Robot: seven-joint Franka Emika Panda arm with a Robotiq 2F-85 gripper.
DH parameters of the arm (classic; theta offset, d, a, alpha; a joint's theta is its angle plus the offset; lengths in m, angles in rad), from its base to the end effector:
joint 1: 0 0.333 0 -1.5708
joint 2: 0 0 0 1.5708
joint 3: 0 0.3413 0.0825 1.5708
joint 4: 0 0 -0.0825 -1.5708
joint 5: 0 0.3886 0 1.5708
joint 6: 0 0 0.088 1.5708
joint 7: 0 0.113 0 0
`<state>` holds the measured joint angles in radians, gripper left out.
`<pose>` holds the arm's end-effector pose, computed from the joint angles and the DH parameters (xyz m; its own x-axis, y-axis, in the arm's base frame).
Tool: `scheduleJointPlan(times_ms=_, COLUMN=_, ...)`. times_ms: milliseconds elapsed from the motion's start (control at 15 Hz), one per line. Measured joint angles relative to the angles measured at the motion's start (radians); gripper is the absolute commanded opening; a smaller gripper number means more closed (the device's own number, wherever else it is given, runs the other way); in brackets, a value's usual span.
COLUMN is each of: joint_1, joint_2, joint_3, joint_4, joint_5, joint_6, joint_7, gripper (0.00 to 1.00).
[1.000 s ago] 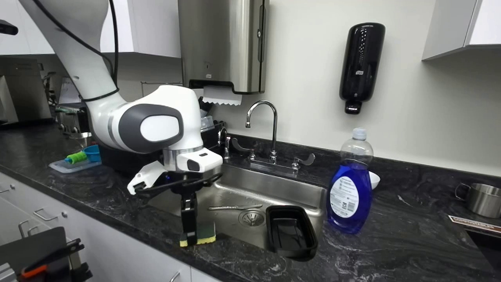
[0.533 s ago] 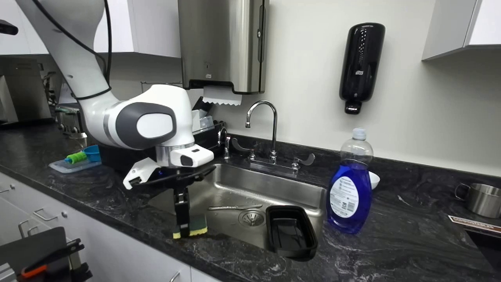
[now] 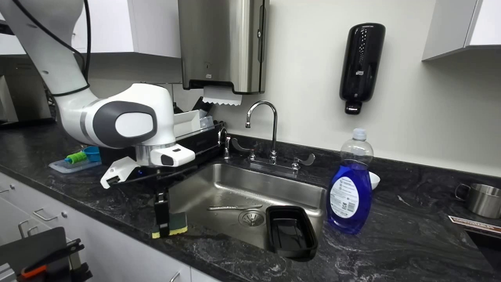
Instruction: Use the sponge to wipe the counter.
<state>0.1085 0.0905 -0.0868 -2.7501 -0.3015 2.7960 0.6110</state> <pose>0.3876 0.0207 0.2014 0.9546 -0.2979 0.0065 -0.2968 -0.9483 0.1122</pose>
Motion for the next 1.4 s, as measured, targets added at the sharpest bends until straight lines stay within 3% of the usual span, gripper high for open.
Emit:
scheduleJointPlan(times_ms=733, joint_1=-0.042, joint_2=-0.006, joint_3=-0.042, joint_4=-0.008, joint_5=-0.03, joint_6=-0.001, joint_7=0.0, gripper=0.44)
scheduleJointPlan(times_ms=1400, joint_1=0.011, joint_2=-0.015, joint_3=0.072, joint_4=-0.023, joint_5=-0.032, joint_6=0.0, joint_7=-0.008, gripper=0.44)
